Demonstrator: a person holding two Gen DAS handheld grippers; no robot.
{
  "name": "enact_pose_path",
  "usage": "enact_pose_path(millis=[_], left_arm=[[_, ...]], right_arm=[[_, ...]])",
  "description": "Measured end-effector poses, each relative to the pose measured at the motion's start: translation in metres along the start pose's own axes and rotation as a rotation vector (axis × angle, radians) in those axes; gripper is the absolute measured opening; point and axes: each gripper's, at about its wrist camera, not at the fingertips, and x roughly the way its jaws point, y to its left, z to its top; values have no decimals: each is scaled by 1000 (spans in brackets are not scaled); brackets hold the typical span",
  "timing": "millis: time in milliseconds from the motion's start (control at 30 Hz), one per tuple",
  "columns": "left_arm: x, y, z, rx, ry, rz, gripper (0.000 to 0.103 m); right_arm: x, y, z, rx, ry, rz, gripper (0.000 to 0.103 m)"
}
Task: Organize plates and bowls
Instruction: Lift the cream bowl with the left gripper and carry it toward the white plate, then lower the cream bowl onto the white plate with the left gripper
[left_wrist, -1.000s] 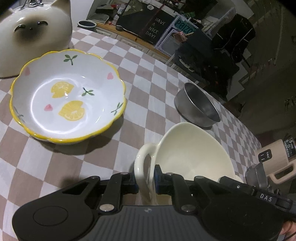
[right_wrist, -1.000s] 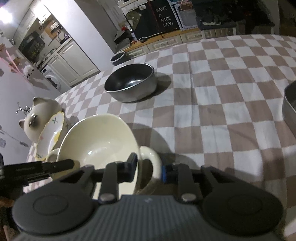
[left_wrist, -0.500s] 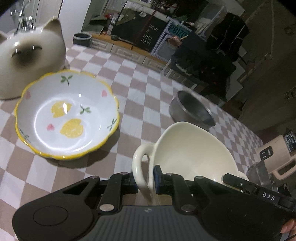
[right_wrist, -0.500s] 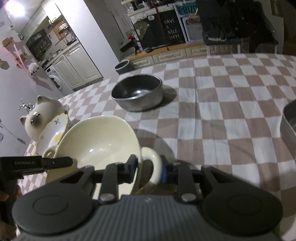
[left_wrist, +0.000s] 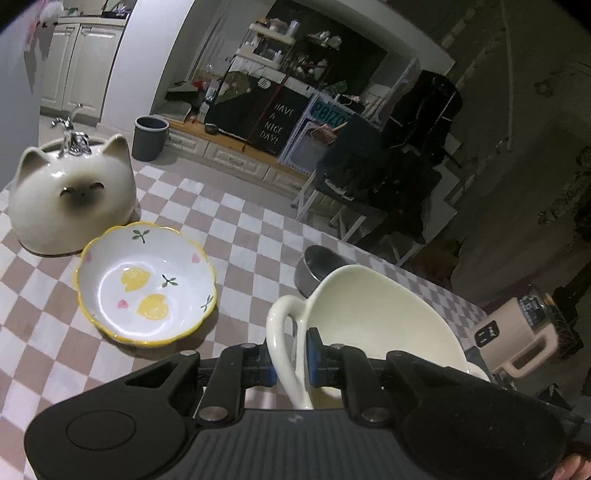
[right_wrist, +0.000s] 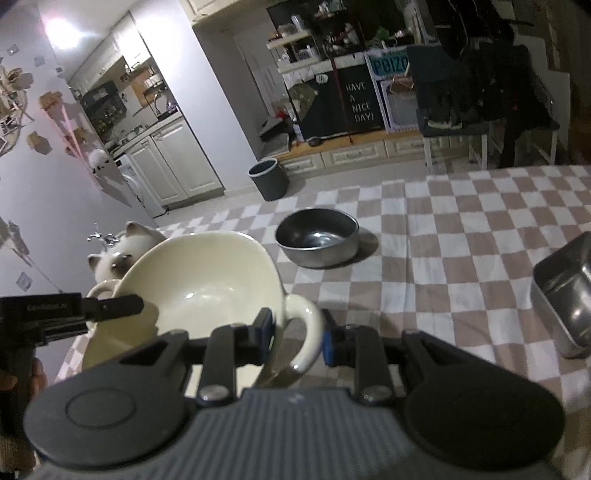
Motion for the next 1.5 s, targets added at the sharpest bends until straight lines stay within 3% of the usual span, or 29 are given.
enact_pose_path(millis=[467, 700, 1067, 1500], left_arm=[[-84, -12, -28, 18, -54, -41, 15], [-103, -11, -53, 38, -53, -28, 15], [-91, 13, -97, 12, 77, 29, 16], [-65, 34, -117, -36, 179, 60, 19]], right_arm=[[-64, 27, -21, -14, -72, -4, 30], [-80, 33, -44, 0, -87, -9, 30], [-64, 27, -85, 8, 82, -44, 31], [-48, 31, -96, -46, 177, -93, 31]])
